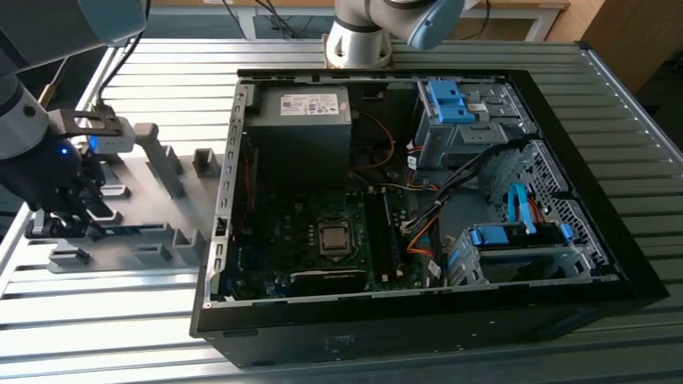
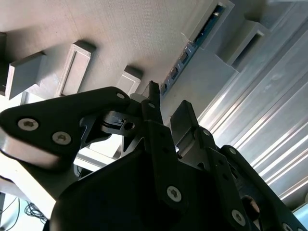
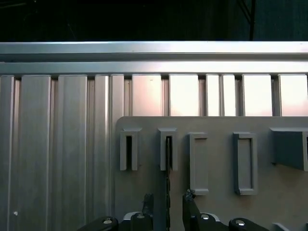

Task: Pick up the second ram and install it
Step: 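Pick up the second ram and move it above second insertion slot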

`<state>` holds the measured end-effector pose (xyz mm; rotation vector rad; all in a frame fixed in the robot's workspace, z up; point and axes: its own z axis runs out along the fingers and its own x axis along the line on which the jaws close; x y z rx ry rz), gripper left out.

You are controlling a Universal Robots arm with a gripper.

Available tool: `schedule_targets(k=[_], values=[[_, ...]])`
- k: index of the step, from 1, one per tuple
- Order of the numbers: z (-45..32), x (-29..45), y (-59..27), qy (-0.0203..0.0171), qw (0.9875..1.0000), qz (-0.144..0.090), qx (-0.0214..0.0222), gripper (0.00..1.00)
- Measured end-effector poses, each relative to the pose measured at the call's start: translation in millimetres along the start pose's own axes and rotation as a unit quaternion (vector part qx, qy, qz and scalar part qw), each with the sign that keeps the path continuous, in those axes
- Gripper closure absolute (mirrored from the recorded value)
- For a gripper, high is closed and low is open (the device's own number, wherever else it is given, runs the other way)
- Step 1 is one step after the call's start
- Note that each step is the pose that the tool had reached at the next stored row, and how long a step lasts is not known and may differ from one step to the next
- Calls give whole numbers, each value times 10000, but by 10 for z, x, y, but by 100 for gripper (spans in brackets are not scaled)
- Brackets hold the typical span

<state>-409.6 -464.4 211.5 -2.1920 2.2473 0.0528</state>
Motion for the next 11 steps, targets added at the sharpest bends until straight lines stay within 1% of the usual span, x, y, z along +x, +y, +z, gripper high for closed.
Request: schedule_targets(k=[11], values=[[78, 2, -1, 12, 10000, 0, 1, 63]])
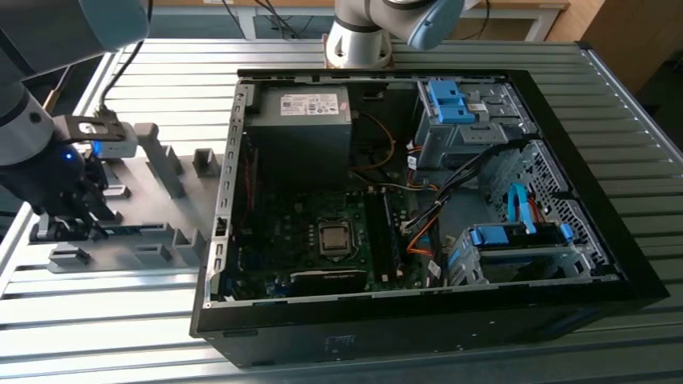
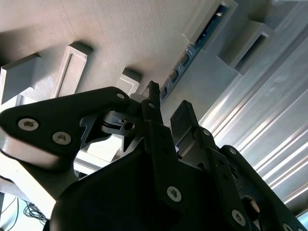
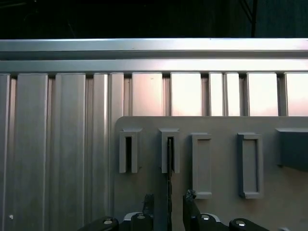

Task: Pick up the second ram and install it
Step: 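Pick up the second ram and move it above second insertion slot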

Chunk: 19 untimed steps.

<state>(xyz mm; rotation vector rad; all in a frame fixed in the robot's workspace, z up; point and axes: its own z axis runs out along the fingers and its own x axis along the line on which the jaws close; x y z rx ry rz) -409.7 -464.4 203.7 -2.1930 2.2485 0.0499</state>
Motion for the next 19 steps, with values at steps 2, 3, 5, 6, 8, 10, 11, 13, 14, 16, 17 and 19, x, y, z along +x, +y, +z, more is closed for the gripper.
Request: schedule_targets(k=[2, 3, 5, 6, 8, 10, 11, 13, 14, 16, 17, 19], values=[[6, 0, 0, 1, 10000, 0, -1, 63], [6, 0, 0, 1, 10000, 0, -1, 63], [7, 0, 0, 1, 10000, 0, -1, 63], [7, 0, 0, 1, 10000, 0, 0, 63], [10, 0, 0, 0, 10000, 0, 0, 63], [23, 0, -1, -1, 10000, 0, 2, 63], [28, 0, -1, 0, 10000, 0, 1, 63], [47, 0, -1, 1, 10000, 0, 0, 63], [52, 0, -1, 1, 10000, 0, 0, 63], [59, 0, -1, 1, 10000, 0, -1, 63], [63, 0, -1, 1, 10000, 0, 0, 64], [69, 0, -1, 1, 10000, 0, -1, 71]])
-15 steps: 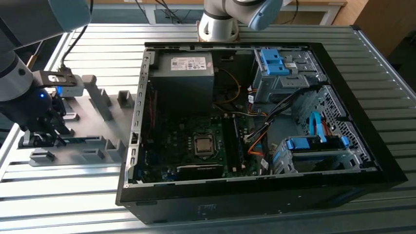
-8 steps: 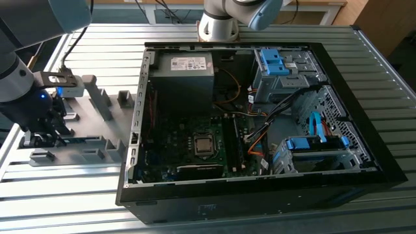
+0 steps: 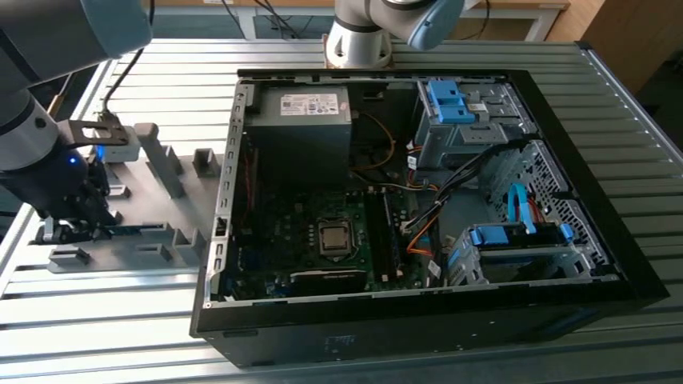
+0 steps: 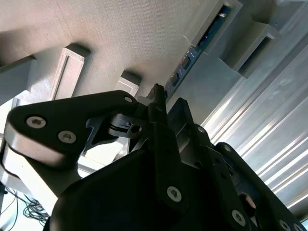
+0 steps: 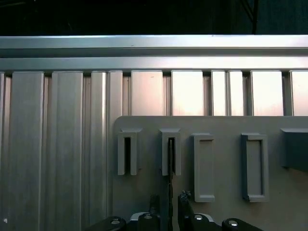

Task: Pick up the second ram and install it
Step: 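Pick up the second ram and move it above second insertion slot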

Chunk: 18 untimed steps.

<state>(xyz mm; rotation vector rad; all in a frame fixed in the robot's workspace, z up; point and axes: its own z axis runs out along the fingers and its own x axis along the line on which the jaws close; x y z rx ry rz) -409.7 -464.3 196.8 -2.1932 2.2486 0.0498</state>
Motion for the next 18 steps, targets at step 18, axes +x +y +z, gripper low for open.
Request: schedule_targets(k=[18], values=[[37, -11, -2, -2, 10000, 1, 1, 79]])
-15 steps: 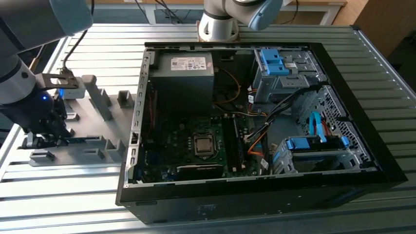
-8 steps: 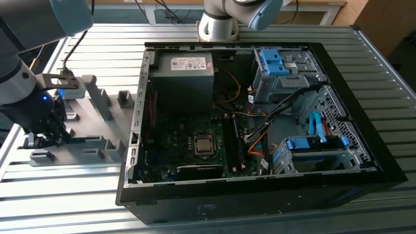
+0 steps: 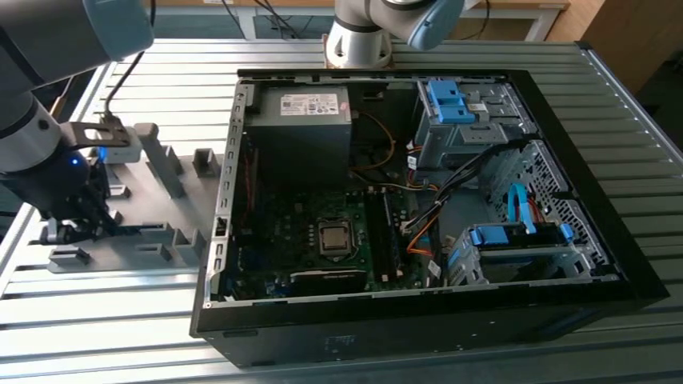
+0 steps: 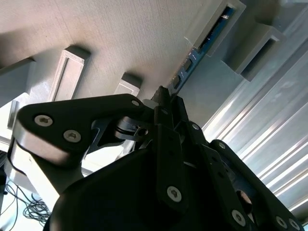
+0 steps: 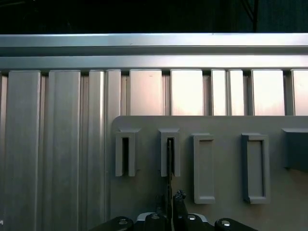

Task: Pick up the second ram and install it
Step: 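Pick up the second ram and move it above second insertion slot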

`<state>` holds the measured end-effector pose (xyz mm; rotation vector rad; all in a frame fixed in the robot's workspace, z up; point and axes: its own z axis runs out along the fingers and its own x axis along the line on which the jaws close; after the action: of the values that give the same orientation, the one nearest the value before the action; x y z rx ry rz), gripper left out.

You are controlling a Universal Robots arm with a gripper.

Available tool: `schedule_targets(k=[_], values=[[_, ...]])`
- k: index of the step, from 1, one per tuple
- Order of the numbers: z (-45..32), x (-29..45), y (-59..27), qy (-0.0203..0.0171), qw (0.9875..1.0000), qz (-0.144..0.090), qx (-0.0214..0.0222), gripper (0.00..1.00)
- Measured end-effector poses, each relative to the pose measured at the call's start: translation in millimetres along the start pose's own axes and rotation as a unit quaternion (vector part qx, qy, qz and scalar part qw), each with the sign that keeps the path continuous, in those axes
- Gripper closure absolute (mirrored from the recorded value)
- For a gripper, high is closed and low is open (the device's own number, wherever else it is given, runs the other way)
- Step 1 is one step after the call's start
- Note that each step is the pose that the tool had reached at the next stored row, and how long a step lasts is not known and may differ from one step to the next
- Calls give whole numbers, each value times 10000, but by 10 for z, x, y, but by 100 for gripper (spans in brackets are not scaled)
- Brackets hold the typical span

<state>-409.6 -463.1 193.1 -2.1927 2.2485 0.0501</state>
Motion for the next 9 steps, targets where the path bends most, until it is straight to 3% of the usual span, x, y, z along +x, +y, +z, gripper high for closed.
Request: schedule_targets(k=[9], values=[[21, -1, -6, 0, 10000, 0, -1, 79]])
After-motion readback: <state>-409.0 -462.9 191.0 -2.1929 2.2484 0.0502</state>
